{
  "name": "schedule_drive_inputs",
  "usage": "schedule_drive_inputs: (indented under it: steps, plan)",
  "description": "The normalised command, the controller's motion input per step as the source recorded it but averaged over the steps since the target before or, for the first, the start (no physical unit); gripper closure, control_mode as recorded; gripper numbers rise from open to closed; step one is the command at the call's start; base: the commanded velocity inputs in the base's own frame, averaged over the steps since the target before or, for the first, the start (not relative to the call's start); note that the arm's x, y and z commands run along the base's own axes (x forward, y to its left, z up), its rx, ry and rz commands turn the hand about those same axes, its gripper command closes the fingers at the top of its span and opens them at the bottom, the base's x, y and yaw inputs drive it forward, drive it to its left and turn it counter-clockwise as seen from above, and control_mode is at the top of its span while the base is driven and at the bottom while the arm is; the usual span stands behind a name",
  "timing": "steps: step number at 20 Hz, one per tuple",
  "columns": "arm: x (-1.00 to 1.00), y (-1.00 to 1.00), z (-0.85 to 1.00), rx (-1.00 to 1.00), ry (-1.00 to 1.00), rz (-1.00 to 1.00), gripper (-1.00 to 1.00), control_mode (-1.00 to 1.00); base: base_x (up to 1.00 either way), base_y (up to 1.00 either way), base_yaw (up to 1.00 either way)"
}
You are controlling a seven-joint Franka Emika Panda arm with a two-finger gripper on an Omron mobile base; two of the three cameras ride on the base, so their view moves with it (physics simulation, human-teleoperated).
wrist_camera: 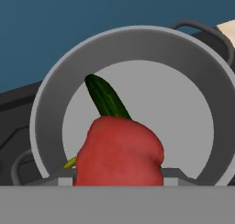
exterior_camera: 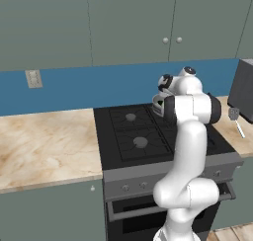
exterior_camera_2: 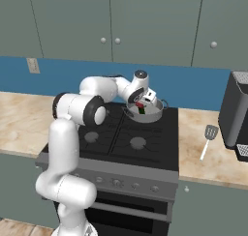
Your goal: Put the cucumber and bell pepper in the pot. Retrieve the spatula and lightly stir the vegetables in the pot.
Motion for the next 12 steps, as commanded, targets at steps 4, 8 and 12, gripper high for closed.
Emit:
schedule_drive_inputs:
  steps: [4,8,12]
  plan:
    - [0.0,-0.04,-0.01,0.0,0.0,-0.01,1.0,-1.0,0.0,0.0,0.0]
    - [0.05,-0.04,-0.01,0.0,0.0,-0.01,1.0,-1.0,0.0,0.0,0.0]
    - [0.2,-0.08,-0.01,0.0,0.0,-0.01,1.0,-1.0,0.0,0.0,0.0]
